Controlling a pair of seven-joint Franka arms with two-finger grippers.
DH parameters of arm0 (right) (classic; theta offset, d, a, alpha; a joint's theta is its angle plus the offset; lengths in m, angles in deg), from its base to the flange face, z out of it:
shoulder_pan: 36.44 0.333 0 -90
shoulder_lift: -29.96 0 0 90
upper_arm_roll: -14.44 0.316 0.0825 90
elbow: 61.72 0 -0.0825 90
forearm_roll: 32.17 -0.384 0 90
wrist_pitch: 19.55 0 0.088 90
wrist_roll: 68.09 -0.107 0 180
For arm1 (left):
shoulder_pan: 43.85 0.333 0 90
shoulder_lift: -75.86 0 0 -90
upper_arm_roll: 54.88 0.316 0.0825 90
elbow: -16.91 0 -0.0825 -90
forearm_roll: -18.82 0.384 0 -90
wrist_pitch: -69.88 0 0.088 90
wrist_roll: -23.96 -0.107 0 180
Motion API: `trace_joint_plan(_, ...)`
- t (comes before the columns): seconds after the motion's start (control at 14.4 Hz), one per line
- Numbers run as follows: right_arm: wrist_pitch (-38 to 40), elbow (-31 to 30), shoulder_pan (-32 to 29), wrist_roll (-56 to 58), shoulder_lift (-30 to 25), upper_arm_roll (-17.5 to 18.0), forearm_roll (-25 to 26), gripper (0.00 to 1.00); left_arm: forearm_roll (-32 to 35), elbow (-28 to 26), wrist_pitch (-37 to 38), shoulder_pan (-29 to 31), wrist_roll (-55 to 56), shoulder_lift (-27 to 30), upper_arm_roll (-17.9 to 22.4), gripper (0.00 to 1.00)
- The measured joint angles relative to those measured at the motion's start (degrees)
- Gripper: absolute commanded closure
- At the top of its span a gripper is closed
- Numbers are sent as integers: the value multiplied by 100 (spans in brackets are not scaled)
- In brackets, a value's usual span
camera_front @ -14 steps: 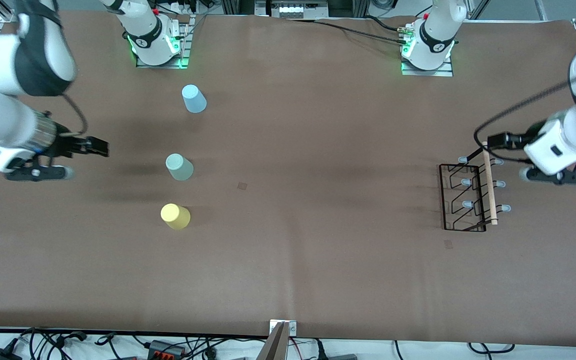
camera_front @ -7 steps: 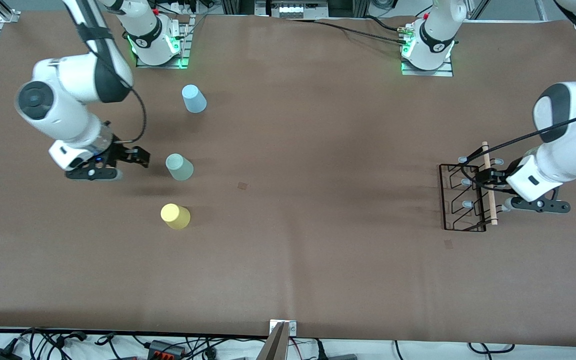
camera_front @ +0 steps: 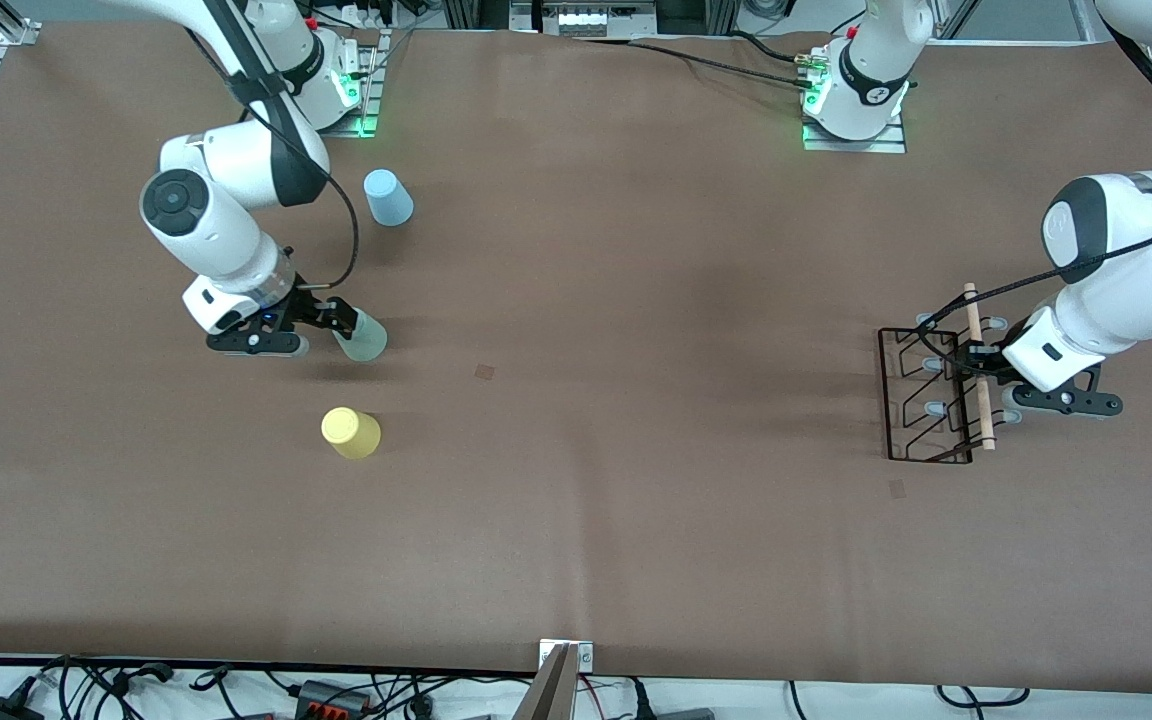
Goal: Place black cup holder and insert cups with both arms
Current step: 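Carry the rack toward the table middle while the right gripper grasps the teal cup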
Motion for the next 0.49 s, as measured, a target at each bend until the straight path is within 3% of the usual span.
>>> trace_joint_plan(0.07, -95, 0, 46, -34, 65, 0, 0, 0, 0, -9, 2, -1, 0, 11, -4, 91)
trace_joint_plan(0.14, -168, -1, 72, -45, 120, 0, 0, 0, 0, -21, 4, -1, -1, 23, -7, 94)
trace_joint_plan(0.49, -379, -70, 89, -47, 347, 0, 0, 0, 1, -6, 3, -1, -7, 51, -21, 99)
